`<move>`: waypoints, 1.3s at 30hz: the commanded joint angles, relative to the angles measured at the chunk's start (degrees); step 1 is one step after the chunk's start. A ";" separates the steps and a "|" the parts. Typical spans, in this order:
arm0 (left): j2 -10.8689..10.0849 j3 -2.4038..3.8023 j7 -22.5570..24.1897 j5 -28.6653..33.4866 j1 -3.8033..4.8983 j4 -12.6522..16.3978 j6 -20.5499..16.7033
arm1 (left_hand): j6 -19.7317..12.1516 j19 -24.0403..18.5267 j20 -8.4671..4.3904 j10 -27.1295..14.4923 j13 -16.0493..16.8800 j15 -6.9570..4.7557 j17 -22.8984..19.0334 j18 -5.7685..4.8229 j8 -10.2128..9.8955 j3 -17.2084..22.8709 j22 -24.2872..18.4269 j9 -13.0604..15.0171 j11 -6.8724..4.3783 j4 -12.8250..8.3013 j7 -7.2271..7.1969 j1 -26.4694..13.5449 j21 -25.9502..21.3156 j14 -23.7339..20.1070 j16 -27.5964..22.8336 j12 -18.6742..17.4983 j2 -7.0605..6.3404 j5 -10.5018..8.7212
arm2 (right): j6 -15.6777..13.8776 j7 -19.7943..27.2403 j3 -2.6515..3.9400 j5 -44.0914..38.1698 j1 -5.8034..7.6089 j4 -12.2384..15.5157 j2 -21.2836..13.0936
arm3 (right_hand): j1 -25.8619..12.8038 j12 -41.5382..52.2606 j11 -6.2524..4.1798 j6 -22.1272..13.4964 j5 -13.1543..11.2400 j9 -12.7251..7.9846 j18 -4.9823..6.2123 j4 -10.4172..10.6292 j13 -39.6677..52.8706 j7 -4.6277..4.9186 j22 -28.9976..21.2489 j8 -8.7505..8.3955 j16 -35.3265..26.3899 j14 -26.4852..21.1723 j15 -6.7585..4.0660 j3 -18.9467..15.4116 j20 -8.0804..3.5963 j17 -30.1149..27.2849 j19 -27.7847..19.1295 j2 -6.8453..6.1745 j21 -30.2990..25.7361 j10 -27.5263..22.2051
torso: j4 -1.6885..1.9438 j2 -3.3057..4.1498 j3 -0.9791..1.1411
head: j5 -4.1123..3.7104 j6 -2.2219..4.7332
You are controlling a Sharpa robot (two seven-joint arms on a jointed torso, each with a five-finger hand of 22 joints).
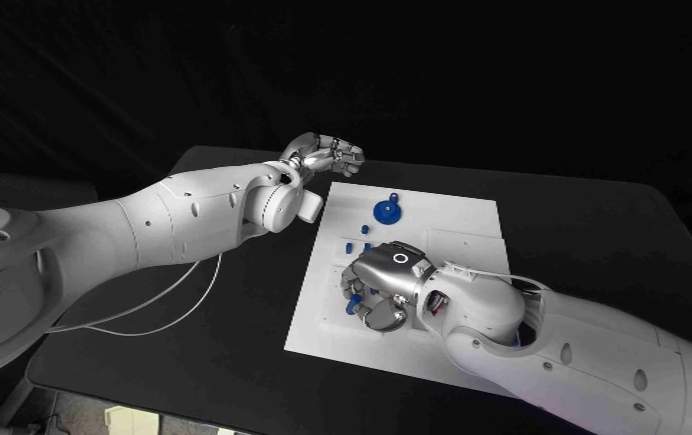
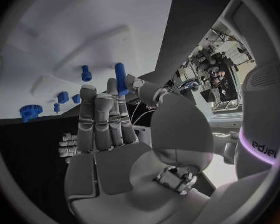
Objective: Assemble the parts on the task board
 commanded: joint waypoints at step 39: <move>0.05 0.06 0.26 0.22 0.13 0.05 0.61 | -0.41 0.22 0.11 -0.42 -0.15 0.42 0.30 1.12 0.31 -0.27 0.15 0.08 -0.03 0.04 -0.08 0.02 -0.43 0.13 -0.57 -0.05 0.29 -0.02 | 3.16 -0.98 -0.64 -6.02 -0.28 0.11 -0.28 | -0.21 0.40 -0.32 0.78 0.13 0.29 1.78 -0.98 0.50 -0.22 1.02 0.39 0.57 0.07 -0.40 0.37 -0.44 0.27 0.09 0.17 0.75 0.05 | 0.01 0.00 0.02 | 0.15 -0.09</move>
